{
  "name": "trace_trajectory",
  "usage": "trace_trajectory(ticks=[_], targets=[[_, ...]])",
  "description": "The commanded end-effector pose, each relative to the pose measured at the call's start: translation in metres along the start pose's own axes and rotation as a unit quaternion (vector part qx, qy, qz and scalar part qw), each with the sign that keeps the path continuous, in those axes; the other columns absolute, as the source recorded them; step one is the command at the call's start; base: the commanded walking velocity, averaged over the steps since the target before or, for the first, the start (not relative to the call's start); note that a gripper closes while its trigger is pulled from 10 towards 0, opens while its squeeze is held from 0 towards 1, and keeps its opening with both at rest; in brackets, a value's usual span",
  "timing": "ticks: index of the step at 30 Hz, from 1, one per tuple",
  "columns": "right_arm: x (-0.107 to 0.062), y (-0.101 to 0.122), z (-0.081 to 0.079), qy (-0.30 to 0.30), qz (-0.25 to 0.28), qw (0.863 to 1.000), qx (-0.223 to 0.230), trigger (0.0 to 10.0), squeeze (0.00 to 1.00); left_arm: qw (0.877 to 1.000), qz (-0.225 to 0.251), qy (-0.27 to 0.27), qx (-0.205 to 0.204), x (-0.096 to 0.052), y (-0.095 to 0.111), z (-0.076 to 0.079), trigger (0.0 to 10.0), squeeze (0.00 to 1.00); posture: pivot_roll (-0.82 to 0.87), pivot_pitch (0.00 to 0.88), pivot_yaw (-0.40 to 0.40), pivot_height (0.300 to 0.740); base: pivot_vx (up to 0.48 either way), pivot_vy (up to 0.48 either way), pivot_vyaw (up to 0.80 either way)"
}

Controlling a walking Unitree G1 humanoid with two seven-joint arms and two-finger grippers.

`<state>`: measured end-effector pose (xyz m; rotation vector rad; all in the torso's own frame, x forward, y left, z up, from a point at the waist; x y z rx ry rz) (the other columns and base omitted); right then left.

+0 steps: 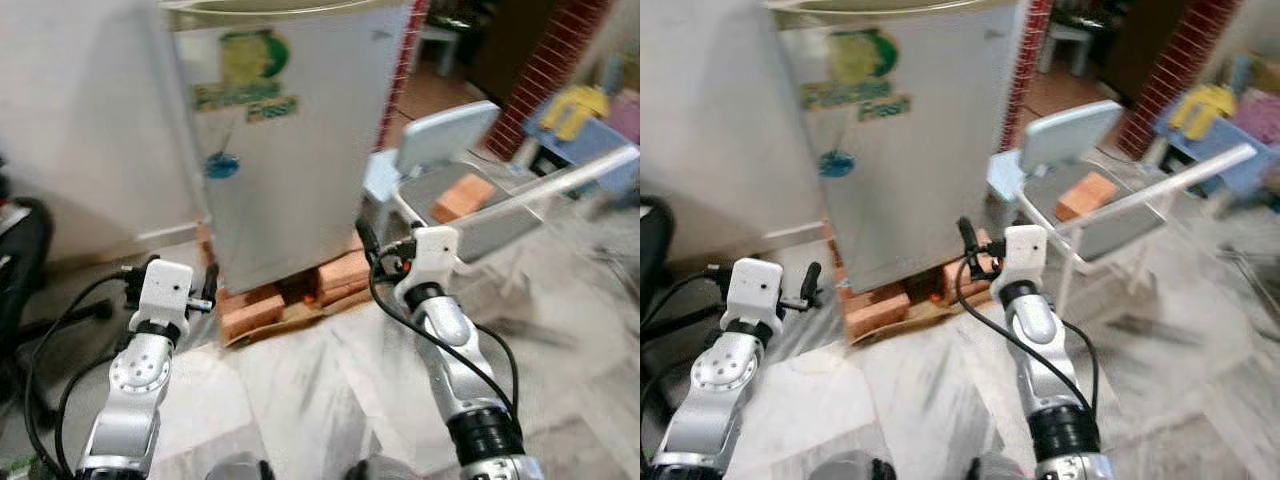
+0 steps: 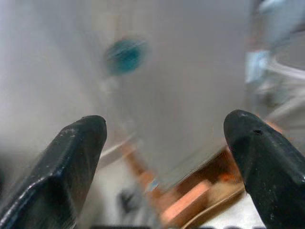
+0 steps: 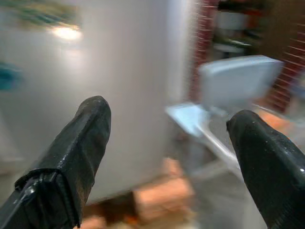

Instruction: Restocking fridge

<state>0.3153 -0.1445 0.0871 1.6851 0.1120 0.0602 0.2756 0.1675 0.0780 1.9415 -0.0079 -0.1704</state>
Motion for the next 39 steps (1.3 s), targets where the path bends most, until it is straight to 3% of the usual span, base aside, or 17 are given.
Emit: trace_trajectory(ticks=[1, 8, 14, 22, 33, 39], targets=[[0.002, 0.002, -0.005, 0.0, 0.008, 1.0, 0.003, 10.0, 0.0, 1.0, -0.003, -0.001, 0.025, -0.004, -0.007, -0.006, 10.0, 0.0, 0.12, 0.0, -0.03, 0.74, 0.0, 0.48, 0.0], [0.005, 0.002, 0.002, -0.018, 0.011, 1.0, -0.004, 10.0, 0.0, 1.0, 0.007, 0.006, 0.02, -0.004, -0.011, -0.01, 10.0, 0.0, 0.14, 0.0, -0.027, 0.74, 0.0, 0.472, 0.0], [0.008, 0.001, 0.002, -0.026, 0.011, 1.0, -0.006, 10.0, 0.0, 0.998, 0.023, 0.039, 0.032, 0.001, -0.004, -0.018, 10.0, 0.0, 0.13, 0.0, -0.017, 0.74, 0.0, 0.0, -0.4], [0.008, 0.0, -0.007, -0.006, 0.01, 1.0, -0.01, 10.0, 0.0, 1.0, 0.014, 0.022, 0.016, -0.001, -0.009, -0.009, 10.0, 0.0, 0.13, 0.0, -0.026, 0.74, 0.0, 0.0, -0.75], [0.007, 0.0, -0.008, 0.002, 0.003, 1.0, -0.013, 10.0, 0.0, 1.0, 0.014, 0.026, 0.005, -0.002, -0.007, -0.008, 10.0, 0.0, 0.12, 0.0, -0.06, 0.74, 0.0, 0.48, 0.0], [0.011, 0.003, -0.011, 0.011, 0.004, 1.0, -0.021, 10.0, 0.0, 1.0, 0.024, 0.0, -0.015, 0.002, -0.004, -0.003, 10.0, 0.0, 0.12, 0.0, -0.065, 0.74, 0.0, 0.48, 0.0]])
Point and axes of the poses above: a point about 5 cm out from each wrist's last joint towards the gripper, its own x axis pointing out of the wrist towards the gripper, its own y axis along the axis of the wrist's last joint, z = x × y, the point moved 2 cm from there along x, pointing out of the wrist towards the gripper, and after that the axes turned 5 degrees about x, right-handed, at the moved point
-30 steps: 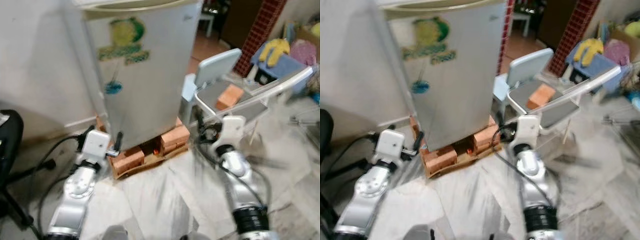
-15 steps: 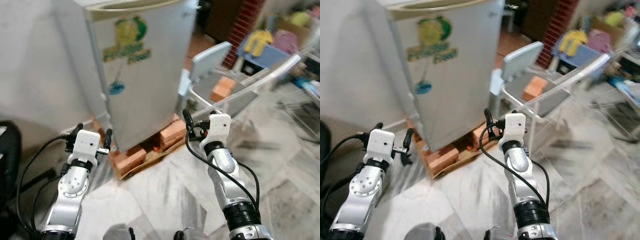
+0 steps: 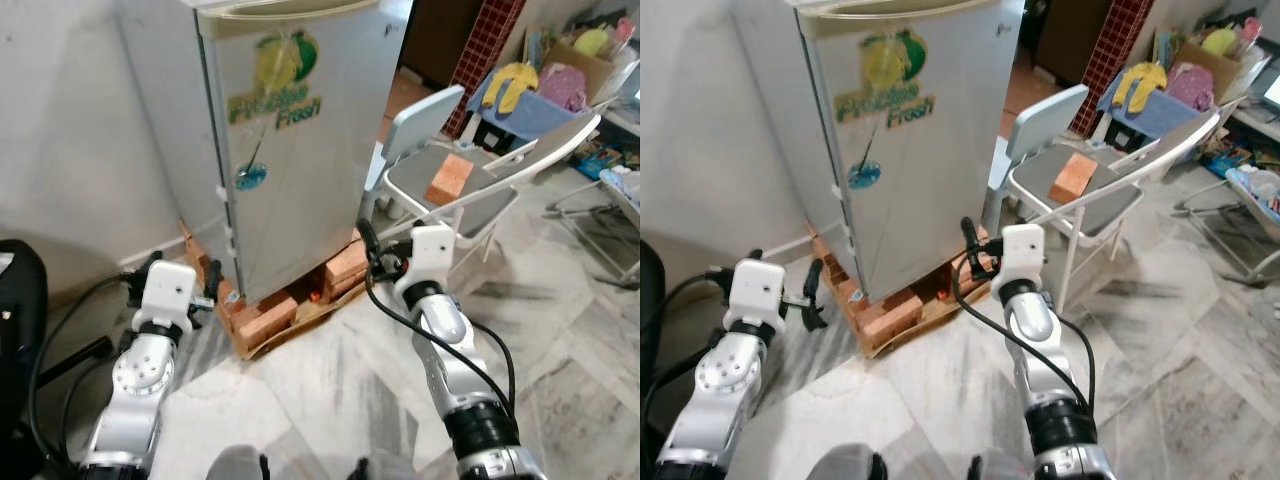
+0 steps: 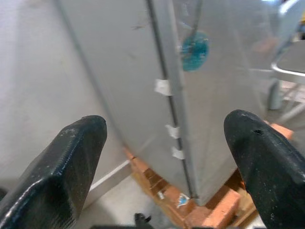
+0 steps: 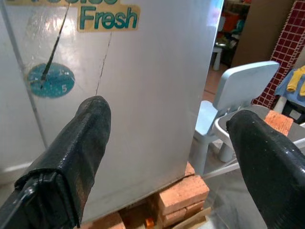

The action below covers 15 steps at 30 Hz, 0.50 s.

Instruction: Restocking fridge

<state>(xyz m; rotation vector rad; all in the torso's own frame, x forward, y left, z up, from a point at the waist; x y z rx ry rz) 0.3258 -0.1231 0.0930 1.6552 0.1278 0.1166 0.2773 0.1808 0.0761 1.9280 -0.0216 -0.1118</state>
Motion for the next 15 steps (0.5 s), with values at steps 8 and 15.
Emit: trace_trajectory(ticks=[8, 15], targets=[[-0.0039, -0.0012, 0.0091, -0.01, -0.008, 1.0, -0.008, 10.0, 0.0, 1.0, 0.005, -0.014, 0.003, -0.0022, 0.0017, 0.012, 10.0, 0.0, 0.11, 0.0, -0.067, 0.74, 0.0, 0.48, -0.47], [-0.0031, -0.0009, 0.0078, -0.006, -0.01, 1.0, -0.009, 10.0, 0.0, 1.0, 0.013, -0.011, 0.008, -0.0021, 0.0052, 0.0111, 10.0, 0.0, 0.12, 0.0, -0.07, 0.74, 0.0, 0.322, -0.77]])
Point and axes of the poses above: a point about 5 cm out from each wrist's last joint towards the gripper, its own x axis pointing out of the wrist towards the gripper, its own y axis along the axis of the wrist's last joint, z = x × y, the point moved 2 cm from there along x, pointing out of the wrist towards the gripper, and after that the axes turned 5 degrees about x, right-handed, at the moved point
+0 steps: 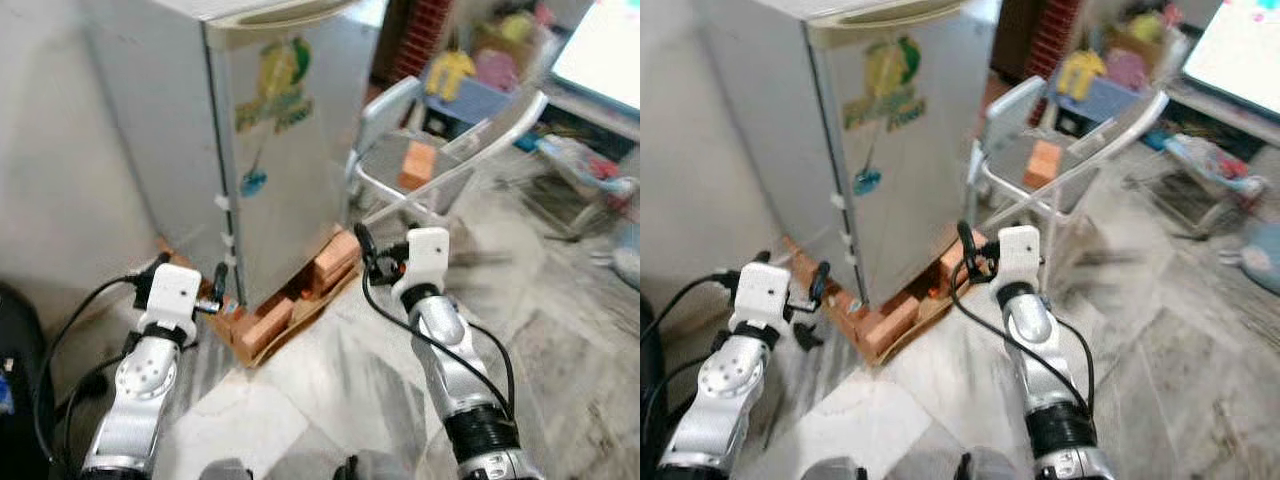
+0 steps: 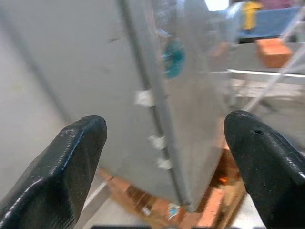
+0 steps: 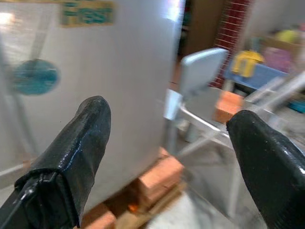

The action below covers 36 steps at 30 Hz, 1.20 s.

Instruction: Restocking fridge

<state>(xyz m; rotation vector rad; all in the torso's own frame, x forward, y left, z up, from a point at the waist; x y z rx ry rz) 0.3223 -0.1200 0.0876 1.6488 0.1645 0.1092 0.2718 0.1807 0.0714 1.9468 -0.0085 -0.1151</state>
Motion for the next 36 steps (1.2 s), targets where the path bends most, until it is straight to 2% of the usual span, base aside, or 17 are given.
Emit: trace_trajectory(ticks=[1, 13, 18, 20, 36], targets=[[0.0, 0.005, 0.011, -0.015, 0.005, 1.0, -0.007, 10.0, 0.0, 1.0, 0.023, -0.012, 0.001, 0.003, 0.011, 0.008, 10.0, 0.0, 0.12, 0.0, -0.07, 0.74, 0.0, 0.0, -0.58], [0.0, 0.005, 0.009, -0.014, 0.004, 1.0, -0.007, 10.0, 0.0, 0.999, 0.028, -0.025, -0.022, 0.001, 0.015, 0.012, 10.0, 0.0, 0.12, 0.01, -0.065, 0.74, 0.0, 0.0, -0.05], [0.0, 0.004, 0.01, -0.014, 0.001, 1.0, -0.007, 10.0, 0.0, 0.999, 0.035, -0.035, -0.018, 0.0, 0.017, 0.013, 10.0, 0.0, 0.13, 0.011, -0.065, 0.74, 0.0, 0.443, -0.64], [0.001, 0.005, 0.009, -0.013, 0.003, 1.0, -0.006, 10.0, 0.0, 0.998, 0.04, -0.038, -0.005, -0.001, 0.018, 0.014, 10.0, 0.0, 0.13, 0.011, -0.064, 0.74, 0.0, 0.422, -0.69], [0.003, 0.007, 0.008, -0.01, 0.008, 1.0, -0.008, 10.0, 0.0, 0.996, 0.058, -0.063, 0.005, 0.0, 0.024, 0.021, 10.0, 0.0, 0.13, 0.005, -0.063, 0.74, 0.359, 0.298, -0.05]])
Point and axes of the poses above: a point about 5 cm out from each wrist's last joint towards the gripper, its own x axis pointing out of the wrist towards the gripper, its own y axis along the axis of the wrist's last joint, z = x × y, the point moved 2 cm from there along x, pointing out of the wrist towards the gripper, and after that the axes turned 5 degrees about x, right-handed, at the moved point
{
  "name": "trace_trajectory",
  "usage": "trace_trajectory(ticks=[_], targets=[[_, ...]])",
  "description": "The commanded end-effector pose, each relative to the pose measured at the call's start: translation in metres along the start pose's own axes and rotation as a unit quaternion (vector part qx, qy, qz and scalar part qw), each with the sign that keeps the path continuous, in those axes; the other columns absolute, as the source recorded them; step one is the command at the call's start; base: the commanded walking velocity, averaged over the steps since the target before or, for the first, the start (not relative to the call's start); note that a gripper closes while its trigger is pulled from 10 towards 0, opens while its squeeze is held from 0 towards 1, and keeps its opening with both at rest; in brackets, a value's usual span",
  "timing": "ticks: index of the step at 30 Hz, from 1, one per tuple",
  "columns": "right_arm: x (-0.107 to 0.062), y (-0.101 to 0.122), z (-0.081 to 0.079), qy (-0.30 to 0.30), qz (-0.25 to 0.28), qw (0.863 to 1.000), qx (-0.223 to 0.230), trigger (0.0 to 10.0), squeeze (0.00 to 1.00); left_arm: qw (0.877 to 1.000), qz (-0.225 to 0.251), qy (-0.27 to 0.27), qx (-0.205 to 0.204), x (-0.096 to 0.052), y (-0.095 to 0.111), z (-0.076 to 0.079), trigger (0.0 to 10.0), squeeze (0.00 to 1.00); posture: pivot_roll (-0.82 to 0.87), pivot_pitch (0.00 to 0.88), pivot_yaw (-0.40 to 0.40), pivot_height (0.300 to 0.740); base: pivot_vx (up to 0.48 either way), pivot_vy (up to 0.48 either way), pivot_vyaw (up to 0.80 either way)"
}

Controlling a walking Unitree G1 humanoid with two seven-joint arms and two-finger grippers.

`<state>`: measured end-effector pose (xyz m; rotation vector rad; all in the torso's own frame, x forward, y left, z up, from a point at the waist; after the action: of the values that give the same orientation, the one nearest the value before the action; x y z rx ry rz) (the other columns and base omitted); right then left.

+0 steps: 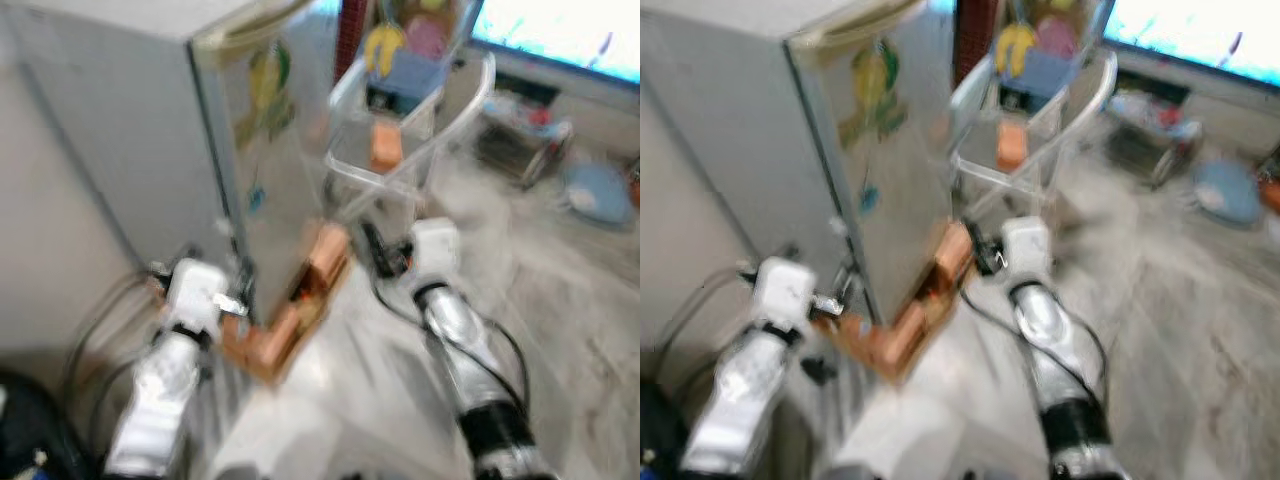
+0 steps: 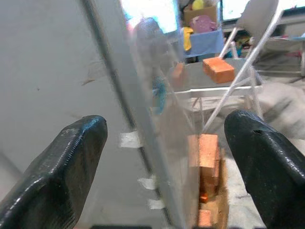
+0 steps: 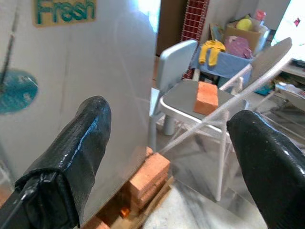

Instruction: Restocking fridge

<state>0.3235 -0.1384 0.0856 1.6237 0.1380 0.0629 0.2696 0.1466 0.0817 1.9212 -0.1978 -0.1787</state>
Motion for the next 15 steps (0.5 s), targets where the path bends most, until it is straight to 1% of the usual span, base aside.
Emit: trace_trajectory(ticks=[1, 4, 5, 8, 9, 10, 12, 15], targets=[[0.0049, 0.0081, -0.011, 0.013, 0.014, 1.0, 0.005, 10.0, 0.0, 1.0, 0.008, 0.003, 0.008, 0.0001, 0.0024, -0.0064, 10.0, 0.0, 0.13, 0.005, -0.063, 0.74, 0.42, 0.0, 0.0], [0.0055, 0.0086, -0.0115, 0.013, 0.015, 1.0, 0.004, 10.0, 0.0, 1.0, 0.007, 0.002, 0.006, 0.0004, 0.0022, -0.0061, 10.0, 0.0, 0.13, 0.004, -0.063, 0.74, 0.42, 0.0, 0.0], [0.0058, 0.0088, -0.0114, 0.013, 0.015, 1.0, 0.003, 10.0, 0.0, 1.0, 0.006, 0.003, 0.004, 0.0005, 0.002, -0.0062, 10.0, 0.0, 0.13, 0.004, -0.064, 0.74, 0.416, 0.24, 0.0], [0.0062, 0.0087, -0.0105, 0.011, 0.015, 1.0, 0.004, 10.0, 0.0, 1.0, 0.018, 0.003, 0.001, 0.0008, 0.0055, -0.0058, 10.0, 0.0, 0.13, 0.004, -0.066, 0.74, 0.319, 0.0, 0.0], [0.0057, 0.0081, -0.0096, 0.008, 0.013, 1.0, 0.004, 10.0, 0.0, 1.0, 0.025, -0.003, -0.01, 0.0002, 0.0088, -0.004, 10.0, 0.0, 0.13, 0.003, -0.067, 0.74, 0.0, 0.0, 0.0], [0.0052, 0.0074, -0.0089, 0.006, 0.012, 1.0, 0.003, 10.0, 0.0, 1.0, 0.027, -0.005, -0.012, -0.0001, 0.0098, -0.0035, 10.0, 0.0, 0.13, 0.003, -0.067, 0.74, 0.0, 0.0, 0.0], [0.0039, 0.0057, -0.0076, 0.003, 0.009, 1.0, 0.004, 10.0, 0.0, 1.0, 0.026, -0.008, -0.014, 0.0, 0.01, -0.0027, 10.0, 0.0, 0.13, 0.003, -0.067, 0.74, 0.0, 0.0, -0.51], [0.0025, 0.0043, -0.008, 0.003, 0.008, 1.0, 0.003, 10.0, 0.0, 1.0, 0.025, -0.01, -0.016, -0.0007, 0.0096, -0.0021, 10.0, 0.0, 0.13, 0.005, -0.066, 0.74, 0.0, 0.0, -0.8]])
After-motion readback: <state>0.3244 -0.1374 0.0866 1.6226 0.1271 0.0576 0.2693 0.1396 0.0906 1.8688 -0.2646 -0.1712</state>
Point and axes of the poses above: a point about 5 cm out from each wrist's last joint towards the gripper, its own x axis pointing out of the wrist towards the gripper, its own y axis along the axis of the wrist's last joint, z = x × y, the point moved 2 cm from there along x, pointing out of the wrist towards the gripper, and after that the axes turned 5 degrees about x, right-handed, at the moved point
